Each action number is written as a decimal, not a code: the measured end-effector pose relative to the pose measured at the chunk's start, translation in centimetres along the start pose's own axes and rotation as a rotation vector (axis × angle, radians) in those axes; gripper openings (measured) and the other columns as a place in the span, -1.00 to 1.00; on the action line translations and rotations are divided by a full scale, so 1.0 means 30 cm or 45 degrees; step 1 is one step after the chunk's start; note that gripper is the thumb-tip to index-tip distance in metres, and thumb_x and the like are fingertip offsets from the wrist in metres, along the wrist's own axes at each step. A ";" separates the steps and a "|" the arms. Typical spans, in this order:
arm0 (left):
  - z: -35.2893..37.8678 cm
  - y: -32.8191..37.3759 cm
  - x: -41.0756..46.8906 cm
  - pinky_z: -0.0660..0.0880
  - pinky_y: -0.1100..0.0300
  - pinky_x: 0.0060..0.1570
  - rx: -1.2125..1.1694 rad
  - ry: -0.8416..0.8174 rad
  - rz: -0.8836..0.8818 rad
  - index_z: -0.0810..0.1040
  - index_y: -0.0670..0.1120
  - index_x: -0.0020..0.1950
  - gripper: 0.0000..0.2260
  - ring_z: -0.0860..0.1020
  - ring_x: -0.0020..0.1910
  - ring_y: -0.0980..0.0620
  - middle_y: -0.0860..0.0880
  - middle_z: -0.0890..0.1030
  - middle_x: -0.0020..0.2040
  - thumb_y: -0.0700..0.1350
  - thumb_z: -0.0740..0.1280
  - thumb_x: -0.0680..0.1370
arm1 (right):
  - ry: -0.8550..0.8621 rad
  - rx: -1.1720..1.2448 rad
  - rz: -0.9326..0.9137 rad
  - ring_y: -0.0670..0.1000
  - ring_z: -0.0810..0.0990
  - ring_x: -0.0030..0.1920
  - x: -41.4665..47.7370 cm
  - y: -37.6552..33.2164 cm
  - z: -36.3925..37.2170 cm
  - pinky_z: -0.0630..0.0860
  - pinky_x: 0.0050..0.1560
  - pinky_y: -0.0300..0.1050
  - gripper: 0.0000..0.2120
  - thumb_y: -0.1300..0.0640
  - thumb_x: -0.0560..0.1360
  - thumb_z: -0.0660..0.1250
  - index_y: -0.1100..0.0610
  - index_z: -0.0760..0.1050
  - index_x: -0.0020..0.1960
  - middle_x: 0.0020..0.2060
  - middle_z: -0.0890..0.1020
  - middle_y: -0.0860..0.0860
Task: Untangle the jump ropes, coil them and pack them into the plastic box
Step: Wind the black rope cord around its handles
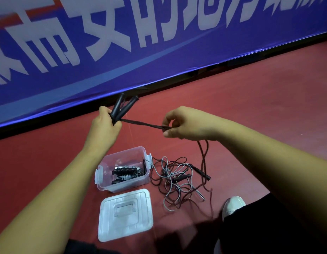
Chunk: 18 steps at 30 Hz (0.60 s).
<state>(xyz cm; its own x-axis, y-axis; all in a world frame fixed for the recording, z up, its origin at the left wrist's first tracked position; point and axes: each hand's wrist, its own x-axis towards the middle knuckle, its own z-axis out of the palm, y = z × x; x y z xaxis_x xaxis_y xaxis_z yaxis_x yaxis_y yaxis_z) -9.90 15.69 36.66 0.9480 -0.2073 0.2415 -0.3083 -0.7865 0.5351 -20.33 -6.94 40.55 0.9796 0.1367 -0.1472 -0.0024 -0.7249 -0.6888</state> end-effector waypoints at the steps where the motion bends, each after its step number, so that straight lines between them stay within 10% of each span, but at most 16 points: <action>1: 0.002 -0.007 0.001 0.27 0.07 -0.34 0.011 -0.049 -0.002 0.34 -0.18 0.11 -0.80 0.45 -0.27 -0.09 -0.13 0.51 -0.13 -0.20 0.32 0.57 | 0.046 -0.060 -0.036 -0.19 0.44 -0.51 0.001 0.003 -0.002 0.38 -0.42 -0.33 -0.90 0.06 0.53 0.40 0.09 0.59 -0.04 -0.43 0.54 -0.07; 11: -0.041 0.091 -0.062 0.29 0.27 -0.54 -0.883 -0.513 -0.003 0.35 -0.11 -0.04 -0.81 0.34 -0.55 0.07 0.01 0.50 -0.44 -0.30 0.36 0.55 | -0.014 0.421 -0.082 0.08 0.66 -0.31 0.000 0.050 -0.016 0.59 -0.24 -0.10 -0.67 0.12 0.47 0.49 0.10 0.51 0.20 -0.25 0.65 0.07; 18: -0.041 0.126 -0.076 0.23 0.25 -0.51 -1.204 -0.554 -0.022 0.33 -0.13 -0.06 -0.77 0.28 -0.54 0.06 0.02 0.49 -0.42 -0.20 0.38 0.43 | 0.006 0.583 -0.108 0.01 0.49 -0.45 0.022 0.020 0.038 0.43 -0.43 -0.14 -0.96 0.26 0.59 0.30 0.22 0.53 -0.01 -0.32 0.66 0.07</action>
<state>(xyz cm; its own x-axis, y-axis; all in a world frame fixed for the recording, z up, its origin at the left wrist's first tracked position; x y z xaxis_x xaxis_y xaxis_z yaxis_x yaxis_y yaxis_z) -13.34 13.90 39.14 0.8415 -0.5400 0.0155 -0.0525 -0.0532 0.9972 -19.91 -6.51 39.25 0.9810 0.1788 -0.0746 -0.0099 -0.3382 -0.9410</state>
